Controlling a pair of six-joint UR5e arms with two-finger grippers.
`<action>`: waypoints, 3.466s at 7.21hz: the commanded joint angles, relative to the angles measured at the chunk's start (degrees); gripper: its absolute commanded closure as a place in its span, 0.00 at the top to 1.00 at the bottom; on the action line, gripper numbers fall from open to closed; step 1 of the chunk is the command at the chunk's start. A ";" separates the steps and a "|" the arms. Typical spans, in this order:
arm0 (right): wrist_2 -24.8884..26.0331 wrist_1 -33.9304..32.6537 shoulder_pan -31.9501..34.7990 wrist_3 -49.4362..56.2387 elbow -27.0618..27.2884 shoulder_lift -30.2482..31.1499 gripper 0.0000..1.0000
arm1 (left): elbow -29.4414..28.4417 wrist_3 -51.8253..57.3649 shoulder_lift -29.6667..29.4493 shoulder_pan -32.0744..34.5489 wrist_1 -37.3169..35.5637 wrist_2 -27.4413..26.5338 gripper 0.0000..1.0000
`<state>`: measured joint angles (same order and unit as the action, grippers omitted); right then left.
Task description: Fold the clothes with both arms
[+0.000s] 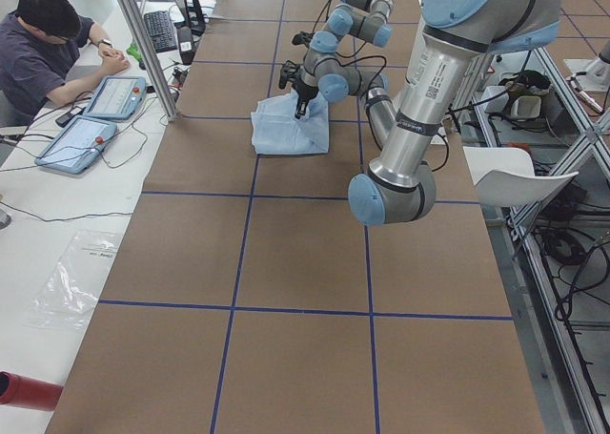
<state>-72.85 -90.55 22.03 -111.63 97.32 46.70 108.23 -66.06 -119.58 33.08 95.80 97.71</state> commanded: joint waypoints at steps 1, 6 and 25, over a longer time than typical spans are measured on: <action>-0.01 5.89 2.31 1.58 -10.79 -3.88 0.00 | -11.67 2.52 -2.75 2.69 9.53 -0.06 0.00; -0.36 11.10 5.03 3.61 -19.98 -7.85 0.00 | -21.22 5.06 -5.05 6.20 17.93 -1.12 0.00; -7.39 13.82 10.67 18.73 -19.90 -5.30 1.00 | -48.48 9.45 -19.03 12.61 29.09 -2.01 1.00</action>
<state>-80.24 -76.70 32.85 -92.67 76.73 41.30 59.59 -57.51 -138.08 43.86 124.41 94.69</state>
